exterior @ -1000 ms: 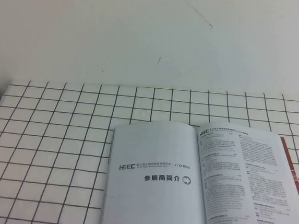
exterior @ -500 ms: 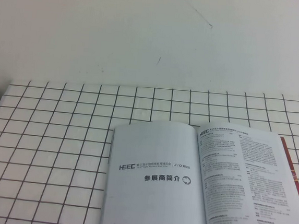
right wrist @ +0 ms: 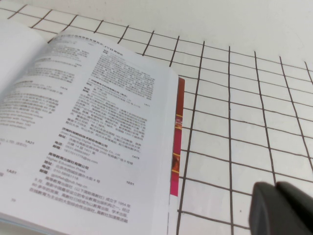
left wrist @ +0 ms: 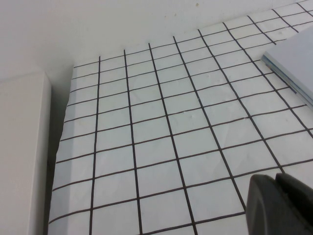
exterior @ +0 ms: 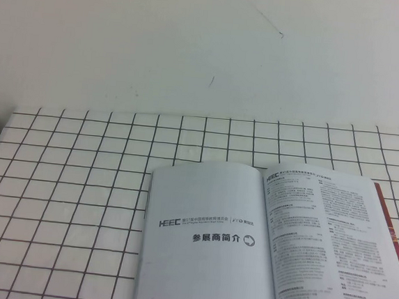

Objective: Close book
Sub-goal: 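Close the open booklet and leave it lying on the table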

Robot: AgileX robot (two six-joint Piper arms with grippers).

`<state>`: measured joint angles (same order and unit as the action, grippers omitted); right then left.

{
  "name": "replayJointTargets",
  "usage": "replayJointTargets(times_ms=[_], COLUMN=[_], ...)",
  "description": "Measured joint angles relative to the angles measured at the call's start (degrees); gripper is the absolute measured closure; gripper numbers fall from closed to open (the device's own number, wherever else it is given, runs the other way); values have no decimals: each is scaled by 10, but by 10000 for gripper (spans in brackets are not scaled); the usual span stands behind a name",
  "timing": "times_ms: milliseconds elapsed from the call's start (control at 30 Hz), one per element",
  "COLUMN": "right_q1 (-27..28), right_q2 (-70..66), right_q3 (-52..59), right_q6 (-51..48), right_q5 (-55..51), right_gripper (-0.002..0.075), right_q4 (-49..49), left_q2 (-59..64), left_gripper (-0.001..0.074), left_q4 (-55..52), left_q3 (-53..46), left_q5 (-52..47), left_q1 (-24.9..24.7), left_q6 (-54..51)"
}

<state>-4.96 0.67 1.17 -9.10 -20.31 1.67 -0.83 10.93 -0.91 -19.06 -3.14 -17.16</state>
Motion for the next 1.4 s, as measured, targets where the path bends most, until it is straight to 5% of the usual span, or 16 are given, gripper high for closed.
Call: replayJointTargets(times_ms=[1000, 1167, 1400], right_q1=[0, 0, 0], right_q2=[0, 0, 0], right_q3=[1, 5, 5], right_q6=[0, 0, 0], right_q5=[19, 104, 352], right_gripper=[729, 729, 729], right_q4=[2, 4, 4], left_q2=[0, 0, 0], left_gripper=[738, 738, 738], left_q4=[12, 46, 144], left_q3=[-2, -4, -4], left_q5=[24, 100, 249], left_q1=[0, 0, 0], left_q6=[0, 0, 0])
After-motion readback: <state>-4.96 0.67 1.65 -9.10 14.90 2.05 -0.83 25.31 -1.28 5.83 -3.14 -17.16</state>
